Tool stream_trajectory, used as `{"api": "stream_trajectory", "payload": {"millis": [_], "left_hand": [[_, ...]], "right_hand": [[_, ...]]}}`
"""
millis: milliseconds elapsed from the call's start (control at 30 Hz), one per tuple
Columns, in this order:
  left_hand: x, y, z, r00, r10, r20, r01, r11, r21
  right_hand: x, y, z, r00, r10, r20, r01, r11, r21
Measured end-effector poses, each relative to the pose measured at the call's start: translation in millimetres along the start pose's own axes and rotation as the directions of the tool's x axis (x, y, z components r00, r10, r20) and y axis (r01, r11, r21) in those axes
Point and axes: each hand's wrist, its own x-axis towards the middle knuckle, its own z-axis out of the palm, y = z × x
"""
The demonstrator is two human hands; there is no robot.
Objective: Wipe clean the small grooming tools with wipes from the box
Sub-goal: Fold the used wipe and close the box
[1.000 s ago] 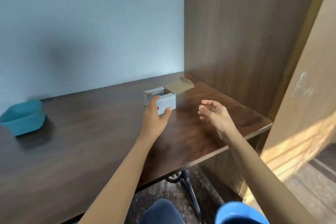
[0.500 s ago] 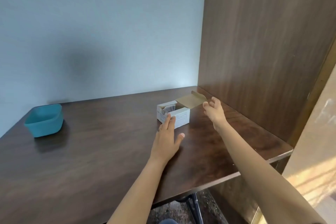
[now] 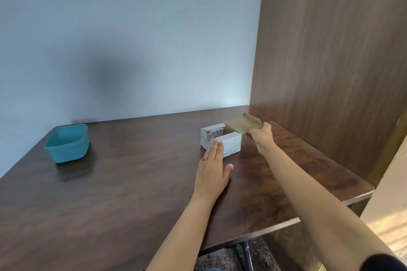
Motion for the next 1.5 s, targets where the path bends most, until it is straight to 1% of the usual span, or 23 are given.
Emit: {"api": "stream_trajectory", "payload": {"millis": [67,133,200,267,300,367,467,500,567,667,800,1033,1200,1300,1500], "left_hand": [[0.3,-0.1,0.5,1.0,-0.001,-0.007,0.001,1.0,0.006],[0.9,-0.9,1.8,1.0,-0.005,-0.009,0.005,1.0,0.004],[1.2,-2.1,2.9,1.0,-0.013,-0.004,0.013,1.0,-0.008],[0.5,-2.7,3.0,1.0,-0.027,0.008,0.028,0.999,-0.044],[0.1,-2.5,2.6,0.999,-0.033,0.014,0.034,0.997,-0.064],[-1.1,-1.6,1.6,0.999,-0.033,0.021,0.035,0.996,-0.086],[-2.2,-0.7,1.2,0.999,-0.035,0.024,0.037,0.996,-0.083],[-2.2,-1.1,1.3,0.999,-0.04,0.027,0.042,0.996,-0.076],[-2.0,-2.1,1.8,0.999,-0.047,0.027,0.048,0.997,-0.064],[-1.4,-2.3,1.9,0.998,-0.051,0.025,0.053,0.996,-0.067],[-1.5,-1.3,2.0,0.999,-0.05,0.014,0.051,0.996,-0.074],[-1.4,0.0,0.9,0.998,-0.058,0.006,0.059,0.995,-0.087],[-2.0,0.7,0.4,0.998,-0.06,0.013,0.06,0.995,-0.081],[-2.5,1.4,-1.1,0.998,-0.064,0.015,0.064,0.995,-0.078],[-3.1,1.0,-1.3,0.998,-0.063,0.013,0.064,0.995,-0.073]], "right_hand": [[-4.6,-7.6,1.2,0.99,-0.138,-0.034,0.135,0.987,-0.086],[-14.3,-16.7,1.0,0.952,-0.306,-0.014,0.298,0.935,-0.195],[-25.6,-21.8,2.9,0.879,-0.472,0.069,0.472,0.839,-0.272],[-35.6,-21.7,5.6,0.771,-0.607,0.191,0.634,0.707,-0.314],[-39.6,-20.6,6.4,0.716,-0.646,0.266,0.697,0.636,-0.331],[-46.5,-18.3,8.0,0.623,-0.667,0.409,0.781,0.506,-0.366],[-55.5,-11.9,12.6,0.501,-0.646,0.575,0.862,0.319,-0.393],[-57.3,-9.1,14.7,0.467,-0.63,0.62,0.879,0.253,-0.404],[-60.1,-2.0,16.8,0.426,-0.594,0.682,0.89,0.141,-0.433],[-65.1,5.2,16.5,0.43,-0.566,0.704,0.882,0.095,-0.462],[-65.8,8.9,15.7,0.409,-0.558,0.722,0.882,0.039,-0.469],[-66.3,11.9,15.3,0.433,-0.531,0.728,0.877,0.063,-0.476],[-70.8,7.8,14.9,0.456,-0.567,0.686,0.87,0.12,-0.479],[-69.1,3.0,16.3,0.456,-0.563,0.689,0.869,0.114,-0.481],[-69.5,-4.3,22.1,0.52,-0.508,0.687,0.838,0.148,-0.525]]}}
